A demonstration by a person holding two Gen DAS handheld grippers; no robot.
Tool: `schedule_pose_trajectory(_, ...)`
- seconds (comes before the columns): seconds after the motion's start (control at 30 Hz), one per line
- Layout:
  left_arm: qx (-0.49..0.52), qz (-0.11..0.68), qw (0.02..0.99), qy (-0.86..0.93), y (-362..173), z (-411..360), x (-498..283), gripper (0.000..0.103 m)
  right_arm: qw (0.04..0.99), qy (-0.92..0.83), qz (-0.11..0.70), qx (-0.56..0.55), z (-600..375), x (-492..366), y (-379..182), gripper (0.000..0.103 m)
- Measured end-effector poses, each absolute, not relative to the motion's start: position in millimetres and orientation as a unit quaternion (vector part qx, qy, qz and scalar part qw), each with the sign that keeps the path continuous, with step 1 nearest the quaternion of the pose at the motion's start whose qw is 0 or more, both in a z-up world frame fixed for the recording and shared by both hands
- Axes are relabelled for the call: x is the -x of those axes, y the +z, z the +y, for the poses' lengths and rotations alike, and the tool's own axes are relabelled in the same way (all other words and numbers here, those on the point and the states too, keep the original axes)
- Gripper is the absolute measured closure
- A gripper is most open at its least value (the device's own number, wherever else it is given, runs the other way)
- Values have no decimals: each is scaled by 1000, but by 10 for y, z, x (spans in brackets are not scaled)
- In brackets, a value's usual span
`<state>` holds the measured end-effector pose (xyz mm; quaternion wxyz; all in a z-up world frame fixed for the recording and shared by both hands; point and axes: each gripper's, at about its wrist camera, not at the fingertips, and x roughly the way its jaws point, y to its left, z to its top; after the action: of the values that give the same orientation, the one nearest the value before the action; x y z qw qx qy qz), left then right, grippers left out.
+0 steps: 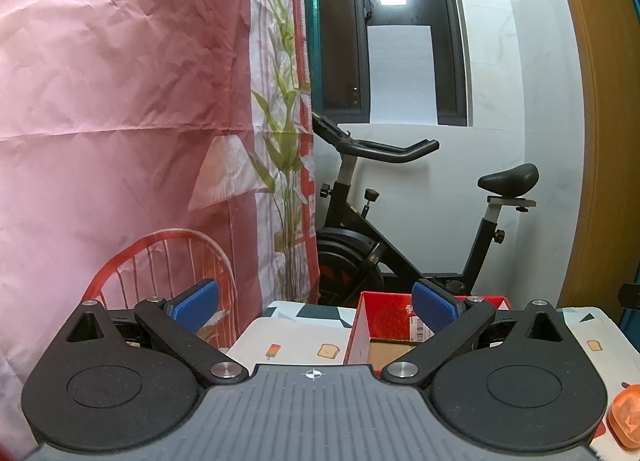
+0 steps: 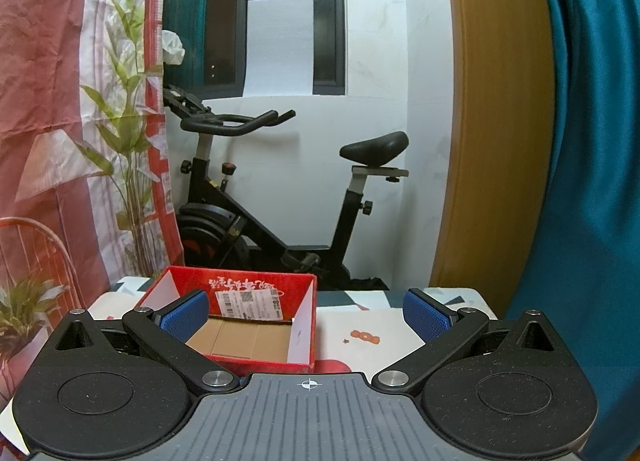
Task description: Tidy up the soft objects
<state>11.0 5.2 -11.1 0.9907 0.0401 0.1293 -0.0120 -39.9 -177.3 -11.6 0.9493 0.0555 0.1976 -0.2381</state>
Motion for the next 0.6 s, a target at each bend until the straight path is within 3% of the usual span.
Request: schedule_pose_trajectory(0.6, -38, 134, 990, -13, -127, 67, -146, 0, 949, -238, 198, -57, -1777, 397, -123, 0)
